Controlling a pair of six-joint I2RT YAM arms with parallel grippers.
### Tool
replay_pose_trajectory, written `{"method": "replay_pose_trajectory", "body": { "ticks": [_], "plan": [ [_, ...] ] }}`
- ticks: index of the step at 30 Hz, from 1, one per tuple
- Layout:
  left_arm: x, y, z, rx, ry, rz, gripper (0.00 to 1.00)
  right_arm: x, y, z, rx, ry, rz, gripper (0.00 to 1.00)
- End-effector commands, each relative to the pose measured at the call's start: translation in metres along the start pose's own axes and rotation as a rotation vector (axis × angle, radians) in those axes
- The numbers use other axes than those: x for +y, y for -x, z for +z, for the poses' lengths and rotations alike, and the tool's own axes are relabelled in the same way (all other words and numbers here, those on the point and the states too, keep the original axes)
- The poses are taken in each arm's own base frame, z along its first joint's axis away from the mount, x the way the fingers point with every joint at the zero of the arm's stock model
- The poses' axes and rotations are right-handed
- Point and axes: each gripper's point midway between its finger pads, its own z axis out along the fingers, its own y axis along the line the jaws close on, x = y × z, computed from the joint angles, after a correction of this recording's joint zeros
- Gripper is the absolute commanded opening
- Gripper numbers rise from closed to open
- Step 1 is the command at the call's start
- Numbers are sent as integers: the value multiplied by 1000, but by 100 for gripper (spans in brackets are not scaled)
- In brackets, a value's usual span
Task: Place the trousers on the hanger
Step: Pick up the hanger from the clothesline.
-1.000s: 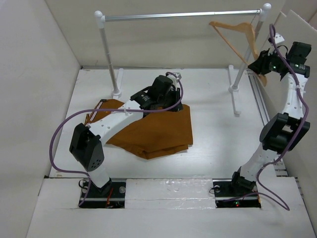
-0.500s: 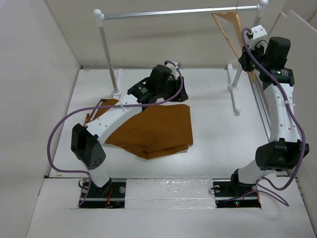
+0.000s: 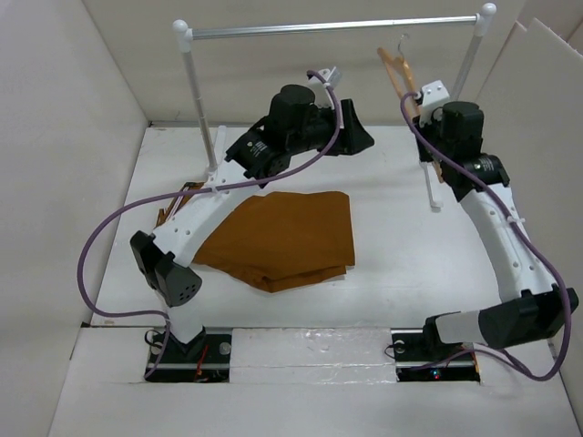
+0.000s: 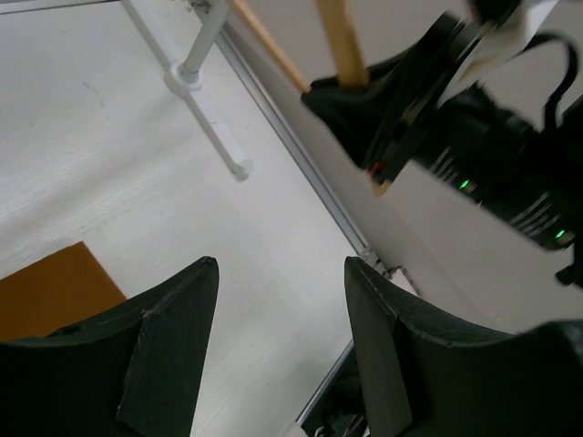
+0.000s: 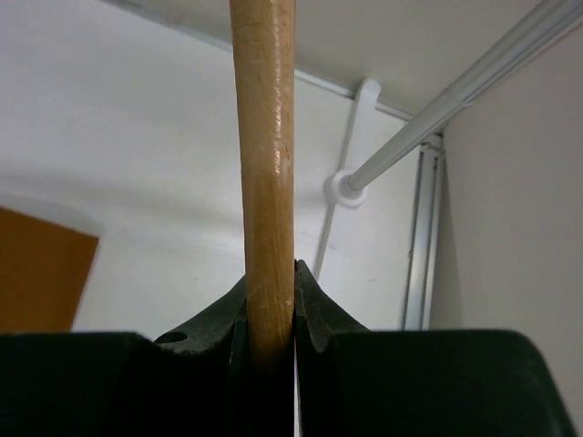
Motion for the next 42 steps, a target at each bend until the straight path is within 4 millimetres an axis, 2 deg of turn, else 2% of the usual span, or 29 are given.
{"method": "replay_pose_trajectory", "body": {
  "ticks": [1,2,3,5,6,7,9,10,14,16,20,27,30,31,33,34,35,36,38,39,41,42],
  "plan": [
    [-30,15,5,-39,-87,-42,54,-2,12,-26,-72,-92,38,0],
    [-34,22,8,-63,-102,-51,54,8,7,-27,-65,-74,34,0],
    [-39,26,9,-87,-109,-71,54,17,-9,-24,-31,-55,25,0],
    [-49,36,8,-150,-121,-65,55,27,-19,-32,-11,-47,25,0],
    [-44,40,11,-183,-79,-64,56,34,-32,-32,12,-33,18,0],
    [-44,40,14,-191,-63,-67,57,38,-36,-35,11,-26,15,0],
    [-31,41,26,-204,-1,-84,57,48,-40,-45,0,-4,23,0],
    [-26,40,29,-204,18,-94,57,53,-49,-46,14,4,23,0],
    [-15,30,53,-199,25,-135,58,71,-65,-53,39,40,31,0],
    [-17,28,55,-189,13,-138,58,77,-65,-56,31,55,30,0],
    [-4,18,74,-160,53,-148,58,87,-64,-63,10,81,43,0],
    [7,10,90,-142,76,-143,58,113,-68,-72,41,117,0,0],
    [13,3,91,-123,100,-144,48,116,-74,-78,68,86,-28,0],
    [13,3,89,-122,99,-143,30,110,-75,-78,80,55,-31,0],
    [16,-4,87,-105,103,-144,11,114,-89,-81,143,41,-50,0],
    [16,-6,86,-97,101,-144,0,106,-93,-83,170,0,-67,0],
    [20,-13,84,-78,115,-146,0,108,-98,-86,191,-2,-65,0],
    [20,-18,83,-62,113,-149,0,107,-106,-88,217,-3,-69,10],
    [24,-30,80,-38,115,-163,0,118,-114,-93,227,34,-60,33],
    [25,-34,78,-28,107,-170,0,120,-113,-96,210,57,-41,52],
    [29,-46,74,-26,97,-183,0,135,-118,-101,204,152,-23,63],
    [28,-48,71,-28,86,-195,0,136,-117,-104,194,174,-8,68]
  ]
}}
